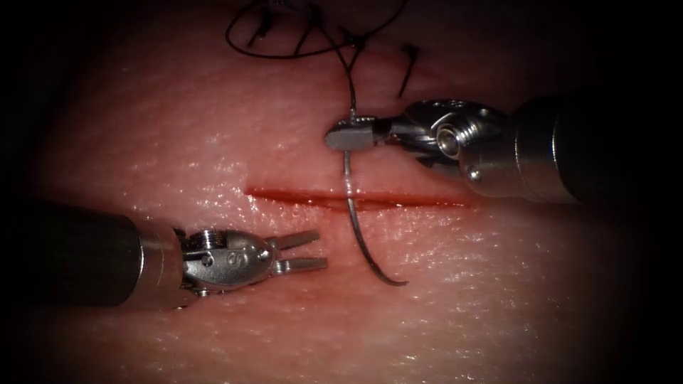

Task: Wound Closure
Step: Throw the needle through the skin atop the cut while the left gripper pushes down on the skin, then pull the needle through the skin with the left gripper

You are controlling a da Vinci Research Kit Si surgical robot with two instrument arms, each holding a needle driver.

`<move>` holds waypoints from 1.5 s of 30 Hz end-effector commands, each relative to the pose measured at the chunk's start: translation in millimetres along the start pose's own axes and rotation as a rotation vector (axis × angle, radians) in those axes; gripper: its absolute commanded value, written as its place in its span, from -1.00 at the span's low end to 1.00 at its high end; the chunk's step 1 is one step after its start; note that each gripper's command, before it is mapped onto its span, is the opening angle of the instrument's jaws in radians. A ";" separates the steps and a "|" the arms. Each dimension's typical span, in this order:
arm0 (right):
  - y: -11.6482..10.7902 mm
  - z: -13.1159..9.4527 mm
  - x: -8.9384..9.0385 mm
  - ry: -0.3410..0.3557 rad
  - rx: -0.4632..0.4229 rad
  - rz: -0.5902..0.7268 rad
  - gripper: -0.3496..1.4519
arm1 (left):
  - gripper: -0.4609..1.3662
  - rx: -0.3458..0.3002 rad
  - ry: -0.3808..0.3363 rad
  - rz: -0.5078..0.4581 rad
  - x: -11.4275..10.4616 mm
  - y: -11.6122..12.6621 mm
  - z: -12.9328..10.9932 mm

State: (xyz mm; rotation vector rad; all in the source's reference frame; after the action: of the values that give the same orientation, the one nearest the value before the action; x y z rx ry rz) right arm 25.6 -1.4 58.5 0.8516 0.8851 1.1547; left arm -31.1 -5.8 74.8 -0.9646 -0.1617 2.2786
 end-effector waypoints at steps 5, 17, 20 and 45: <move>-0.2 0.1 -0.2 -0.005 -0.003 0.005 -1.00 | -0.32 -0.004 0.001 0.001 -0.1 0.0 -0.1; 0.1 0.2 0.0 0.006 -0.022 0.009 -1.00 | -0.33 -0.006 0.000 -0.001 0.0 0.0 -0.2; 0.2 0.3 0.0 0.008 -0.025 0.009 -1.00 | -0.33 -0.006 0.000 -0.001 0.0 0.1 -0.2; 0.8 0.2 0.8 0.098 -0.063 -0.140 -0.67 | -0.32 -0.009 0.000 0.010 0.1 0.1 -0.4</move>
State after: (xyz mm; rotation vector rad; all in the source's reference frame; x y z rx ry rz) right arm 25.6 -0.1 59.1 0.6630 0.9805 1.0986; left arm -31.0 -5.9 74.3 -0.9708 -0.1670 2.2878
